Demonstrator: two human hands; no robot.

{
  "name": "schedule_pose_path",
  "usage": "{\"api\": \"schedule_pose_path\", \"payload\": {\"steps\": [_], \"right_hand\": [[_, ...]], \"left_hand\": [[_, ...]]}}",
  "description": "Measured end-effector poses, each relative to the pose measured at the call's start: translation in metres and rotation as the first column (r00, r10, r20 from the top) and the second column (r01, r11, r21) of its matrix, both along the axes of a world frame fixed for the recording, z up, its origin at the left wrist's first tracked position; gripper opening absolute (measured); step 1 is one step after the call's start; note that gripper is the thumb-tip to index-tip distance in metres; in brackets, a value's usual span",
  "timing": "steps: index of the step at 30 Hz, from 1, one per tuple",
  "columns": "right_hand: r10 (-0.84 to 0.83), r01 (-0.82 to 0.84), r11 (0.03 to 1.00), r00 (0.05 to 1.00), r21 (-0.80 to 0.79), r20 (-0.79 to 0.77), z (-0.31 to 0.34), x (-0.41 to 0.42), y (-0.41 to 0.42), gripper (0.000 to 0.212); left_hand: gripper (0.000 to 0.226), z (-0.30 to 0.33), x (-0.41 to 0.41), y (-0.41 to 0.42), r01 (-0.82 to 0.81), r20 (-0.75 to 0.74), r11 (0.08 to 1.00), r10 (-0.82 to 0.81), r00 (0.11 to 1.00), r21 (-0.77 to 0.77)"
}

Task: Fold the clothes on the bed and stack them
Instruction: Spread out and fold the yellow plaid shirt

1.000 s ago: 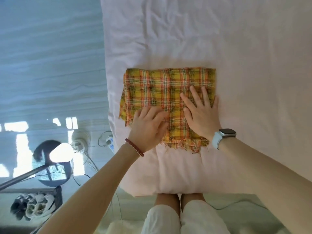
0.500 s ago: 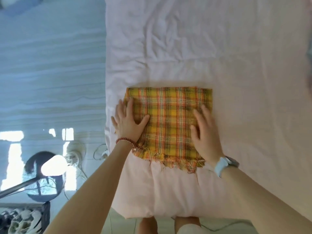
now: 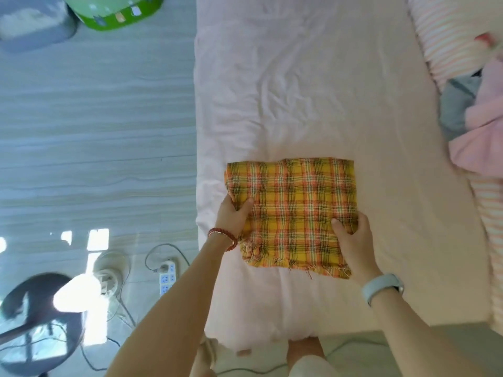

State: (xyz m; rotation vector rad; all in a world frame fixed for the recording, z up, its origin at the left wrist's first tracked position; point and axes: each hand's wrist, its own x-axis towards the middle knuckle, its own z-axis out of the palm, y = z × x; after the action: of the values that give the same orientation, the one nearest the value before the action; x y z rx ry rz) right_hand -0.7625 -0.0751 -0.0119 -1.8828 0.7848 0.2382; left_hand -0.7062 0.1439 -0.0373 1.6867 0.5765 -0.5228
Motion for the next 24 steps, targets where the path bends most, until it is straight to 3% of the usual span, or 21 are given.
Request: {"api": "schedule_pose_path", "payload": {"steps": [3,6,12,18,24], "right_hand": [[0.046,-0.045,0.998,0.999,-0.038,0.028,0.033,-0.045,0.053,0.045],[0.076,-0.076,0.997,0.996,0.001,0.043,0.052,-0.089,0.123,0.043],[0.216,-0.234,0.949,0.971,0.211,0.104,0.087,-0.117,0.272,0.037],[0.322,-0.363,0.91,0.923,0.198,0.212,0.119,-0.075,0.335,0.037],[0.3,-0.349,0.926,0.911,0.143,0.282,0.139,-0.004,0.346,0.037]], "left_hand": [[0.035,0.028,-0.053,0.054,-0.07,0.008,0.997,0.071,0.997,-0.025],[0.037,0.056,-0.105,0.129,-0.106,0.005,0.992,0.106,0.994,0.064],[0.039,0.124,-0.164,0.283,-0.284,0.086,0.932,0.271,0.959,0.226],[0.035,0.164,-0.151,0.341,-0.447,0.239,0.857,0.392,0.888,0.255],[0.03,0.184,-0.085,0.349,-0.46,0.315,0.871,0.394,0.864,0.171]]}}
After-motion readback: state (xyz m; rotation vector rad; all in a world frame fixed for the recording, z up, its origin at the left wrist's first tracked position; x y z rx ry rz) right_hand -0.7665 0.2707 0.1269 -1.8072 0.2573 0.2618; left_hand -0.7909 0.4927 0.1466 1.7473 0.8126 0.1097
